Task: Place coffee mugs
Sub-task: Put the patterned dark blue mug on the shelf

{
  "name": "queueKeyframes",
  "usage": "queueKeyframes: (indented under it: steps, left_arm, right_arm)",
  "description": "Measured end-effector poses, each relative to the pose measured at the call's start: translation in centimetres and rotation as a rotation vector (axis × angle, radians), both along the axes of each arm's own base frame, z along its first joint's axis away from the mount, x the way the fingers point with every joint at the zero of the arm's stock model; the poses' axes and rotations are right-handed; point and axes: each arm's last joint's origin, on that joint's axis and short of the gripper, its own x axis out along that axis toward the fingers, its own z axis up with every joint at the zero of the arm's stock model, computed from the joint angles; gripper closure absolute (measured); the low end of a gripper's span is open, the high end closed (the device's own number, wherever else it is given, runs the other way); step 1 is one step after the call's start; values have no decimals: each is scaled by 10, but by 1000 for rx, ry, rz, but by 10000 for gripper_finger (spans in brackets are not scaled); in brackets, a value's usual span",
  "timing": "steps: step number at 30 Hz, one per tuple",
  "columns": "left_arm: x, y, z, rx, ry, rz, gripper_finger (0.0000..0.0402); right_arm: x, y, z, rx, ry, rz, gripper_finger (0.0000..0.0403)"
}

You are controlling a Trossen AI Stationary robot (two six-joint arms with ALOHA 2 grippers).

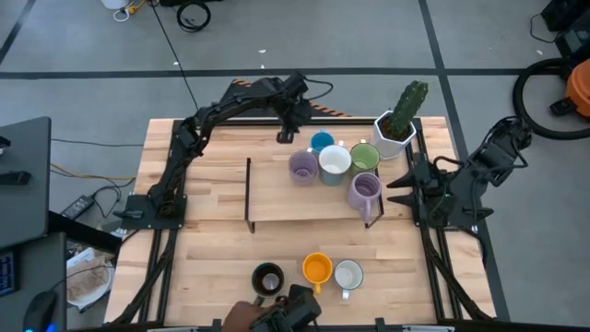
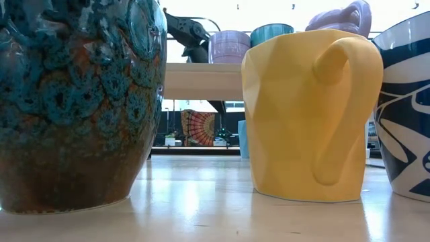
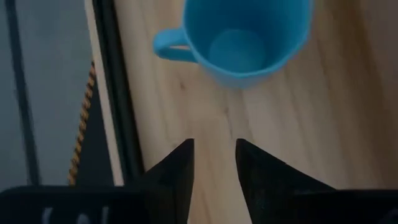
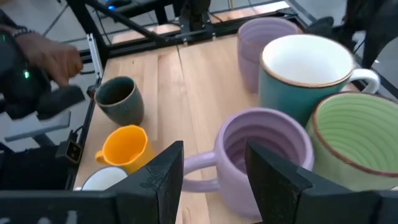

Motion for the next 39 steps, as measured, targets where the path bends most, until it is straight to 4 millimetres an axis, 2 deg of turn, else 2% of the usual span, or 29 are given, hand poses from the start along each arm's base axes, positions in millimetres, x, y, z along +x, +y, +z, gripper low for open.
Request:
queueKeyframes:
  steps: [10, 13, 18, 27, 33, 39]
  left_arm:
    - [-19, -13, 51, 10, -95, -19, 328]
    - [-23, -16, 59, 10, -112, -25, 343]
    - [-28, -19, 67, 13, -109, -24, 363]
    - [-33, -24, 63, -27, -39, -23, 389]
    - [-32, -38, 63, -42, 11, -41, 394]
    - [-38, -58, 80, 7, 62, -20, 395]
  right_arm:
    - [0, 6, -8, -10, -6, 15, 227]
    - [0, 8, -10, -6, 0, 22, 227]
    - [1, 11, -11, 3, -14, 34, 227]
    - [0, 15, -9, 29, -28, 51, 227]
    - [1, 20, -11, 39, -21, 58, 227]
    - [6, 31, -15, 17, 5, 75, 227]
